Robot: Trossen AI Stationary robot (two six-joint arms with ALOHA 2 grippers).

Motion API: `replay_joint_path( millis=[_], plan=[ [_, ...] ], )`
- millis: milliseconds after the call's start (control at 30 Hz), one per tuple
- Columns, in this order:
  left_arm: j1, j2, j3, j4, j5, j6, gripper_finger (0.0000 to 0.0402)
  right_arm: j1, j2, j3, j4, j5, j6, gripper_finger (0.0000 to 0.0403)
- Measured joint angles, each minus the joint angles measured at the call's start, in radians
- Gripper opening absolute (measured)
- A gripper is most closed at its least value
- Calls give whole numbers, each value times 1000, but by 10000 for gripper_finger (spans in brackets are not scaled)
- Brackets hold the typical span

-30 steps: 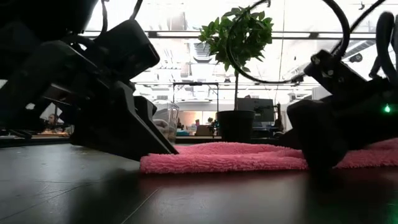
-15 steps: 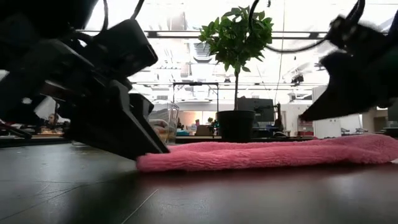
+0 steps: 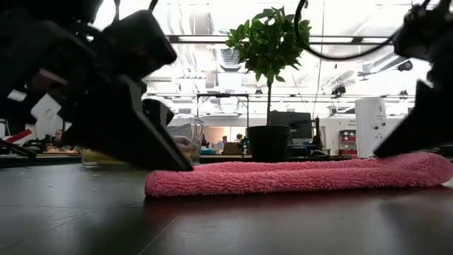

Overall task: Fold microfiber towels
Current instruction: Fold the pink towel

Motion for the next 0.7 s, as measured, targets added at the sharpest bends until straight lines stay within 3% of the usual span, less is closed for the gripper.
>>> replay_joint_path(
  millis=[167, 467, 700],
  plan=[
    [1, -18, 8, 12, 2, 33, 129, -6, 84, 0, 50, -7, 19, 8],
    [88, -24, 113, 60, -69, 275, 129, 24, 73, 46, 101, -151, -115, 8],
    [164, 11, 128, 99, -68, 285, 129, 29, 33, 138, -12, -177, -237, 8]
  ],
)
